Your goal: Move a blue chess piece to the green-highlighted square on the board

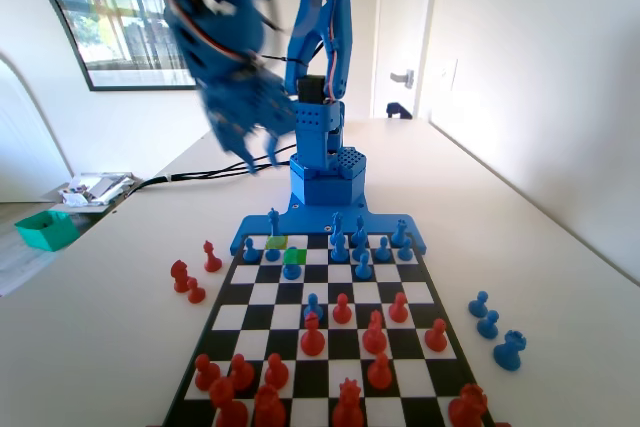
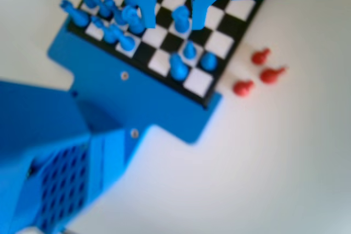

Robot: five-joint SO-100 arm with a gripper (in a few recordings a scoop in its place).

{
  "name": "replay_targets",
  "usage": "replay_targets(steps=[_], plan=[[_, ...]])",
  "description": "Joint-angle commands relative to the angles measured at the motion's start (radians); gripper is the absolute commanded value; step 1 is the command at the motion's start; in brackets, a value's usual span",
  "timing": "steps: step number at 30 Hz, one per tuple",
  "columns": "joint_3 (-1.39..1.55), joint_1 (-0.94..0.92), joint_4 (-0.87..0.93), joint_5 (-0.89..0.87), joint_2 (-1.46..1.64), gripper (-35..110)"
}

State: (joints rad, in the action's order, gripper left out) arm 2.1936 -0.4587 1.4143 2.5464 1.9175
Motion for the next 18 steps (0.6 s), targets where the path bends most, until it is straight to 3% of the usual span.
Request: replay_targets(steps=[1,9,18], plan=[[0.132,0.078,-0.170,-0.078,0.083,14],[0.347,0.078,-0.423,-0.046,0.083,16],[0.318,0.044,-0.423,-0.009,0.078,17]])
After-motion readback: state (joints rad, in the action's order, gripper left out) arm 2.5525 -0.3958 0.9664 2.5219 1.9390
